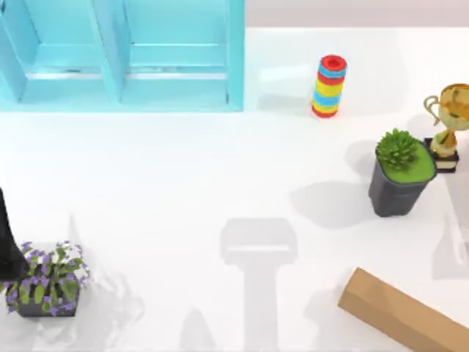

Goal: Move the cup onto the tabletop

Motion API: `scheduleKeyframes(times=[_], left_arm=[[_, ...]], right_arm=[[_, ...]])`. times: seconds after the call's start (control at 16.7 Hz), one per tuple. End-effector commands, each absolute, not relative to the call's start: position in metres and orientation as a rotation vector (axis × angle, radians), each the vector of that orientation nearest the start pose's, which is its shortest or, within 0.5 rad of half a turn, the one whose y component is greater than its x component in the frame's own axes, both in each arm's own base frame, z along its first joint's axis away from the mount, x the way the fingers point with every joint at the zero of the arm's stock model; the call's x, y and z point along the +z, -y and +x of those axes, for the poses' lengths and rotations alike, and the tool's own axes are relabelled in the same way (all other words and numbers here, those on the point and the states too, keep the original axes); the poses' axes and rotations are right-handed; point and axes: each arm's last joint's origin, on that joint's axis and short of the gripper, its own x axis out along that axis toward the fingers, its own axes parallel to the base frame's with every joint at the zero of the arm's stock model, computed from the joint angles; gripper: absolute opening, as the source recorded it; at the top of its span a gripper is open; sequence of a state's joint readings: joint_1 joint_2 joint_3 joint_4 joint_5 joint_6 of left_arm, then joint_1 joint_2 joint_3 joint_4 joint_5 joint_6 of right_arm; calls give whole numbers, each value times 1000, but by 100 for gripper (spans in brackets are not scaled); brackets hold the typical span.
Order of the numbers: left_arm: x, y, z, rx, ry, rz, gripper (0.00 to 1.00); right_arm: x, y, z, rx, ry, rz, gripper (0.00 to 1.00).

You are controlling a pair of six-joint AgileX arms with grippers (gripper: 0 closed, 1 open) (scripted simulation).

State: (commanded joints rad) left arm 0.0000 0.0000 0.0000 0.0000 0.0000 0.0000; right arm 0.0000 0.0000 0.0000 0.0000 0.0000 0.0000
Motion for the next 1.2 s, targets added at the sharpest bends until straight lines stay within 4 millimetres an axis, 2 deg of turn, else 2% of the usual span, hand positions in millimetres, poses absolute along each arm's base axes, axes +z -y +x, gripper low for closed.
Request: scheduleKeyframes(times=[0.3,0.42,0.6,0.78,0.96,1.2], left_arm=[[160,1,106,0,0,0,100],[160,1,106,0,0,0,100],[160,1,106,0,0,0,100],[160,1,106,0,0,0,100],[160,1,106,0,0,0,100],[160,1,106,0,0,0,100]], right_arm=[[168,3,106,-16,-59,-18,100],[181,7,109,-46,-149,-45,100],[212,15,120,-97,-337,-94,100],[244,28,142,-138,-559,-135,100],[270,49,173,-157,-796,-155,100],[283,87,219,-138,-1109,-136,100]])
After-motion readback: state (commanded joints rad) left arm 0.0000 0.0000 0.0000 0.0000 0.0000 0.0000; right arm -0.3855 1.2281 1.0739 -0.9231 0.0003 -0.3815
